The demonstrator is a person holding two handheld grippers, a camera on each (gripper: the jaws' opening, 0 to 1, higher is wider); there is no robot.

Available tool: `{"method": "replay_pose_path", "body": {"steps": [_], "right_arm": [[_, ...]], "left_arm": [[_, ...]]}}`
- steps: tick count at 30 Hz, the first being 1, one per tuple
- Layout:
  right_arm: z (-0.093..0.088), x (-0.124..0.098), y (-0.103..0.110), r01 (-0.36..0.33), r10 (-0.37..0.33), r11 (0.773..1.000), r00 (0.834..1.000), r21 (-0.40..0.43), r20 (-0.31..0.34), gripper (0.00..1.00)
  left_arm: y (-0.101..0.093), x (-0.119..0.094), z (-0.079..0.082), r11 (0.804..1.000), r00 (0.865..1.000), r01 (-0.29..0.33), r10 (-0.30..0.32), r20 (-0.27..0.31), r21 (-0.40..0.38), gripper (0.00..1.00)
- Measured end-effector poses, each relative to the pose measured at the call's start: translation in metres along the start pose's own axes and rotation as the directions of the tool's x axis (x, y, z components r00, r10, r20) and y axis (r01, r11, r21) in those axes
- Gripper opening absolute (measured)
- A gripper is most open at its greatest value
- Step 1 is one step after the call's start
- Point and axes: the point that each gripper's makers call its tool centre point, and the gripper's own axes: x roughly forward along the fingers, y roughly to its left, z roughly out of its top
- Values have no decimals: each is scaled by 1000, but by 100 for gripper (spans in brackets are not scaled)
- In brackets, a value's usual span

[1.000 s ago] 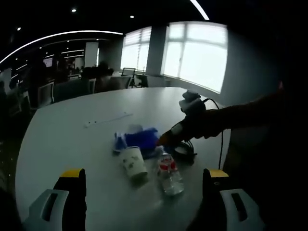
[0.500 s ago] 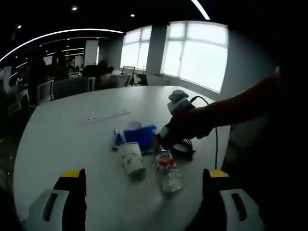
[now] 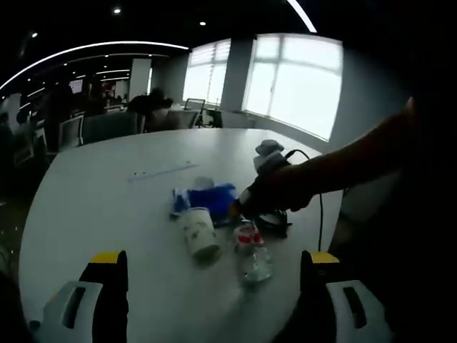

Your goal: Arrange the tabletop items into an orderly group along one side of the table until the central work area is clear of visible clutter.

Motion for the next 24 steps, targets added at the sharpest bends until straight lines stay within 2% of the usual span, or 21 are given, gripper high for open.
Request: {"method": "replay_pose_path", "body": {"steps": [10, 17, 24], "right_arm": [[1, -6, 8, -28, 28, 1000, 999, 8, 27, 17], [0, -17, 11, -54, 54, 999, 997, -1, 53, 17], [0, -33, 15, -76, 77, 997, 991, -20, 106, 17]], "left_arm": [[-3, 4, 1, 1000, 1000, 18, -18, -9, 15, 99], [-4, 4, 2, 999, 999, 31, -31, -11, 24, 99], [-8, 6, 5, 998, 999, 46, -46, -14, 37, 99]]}}
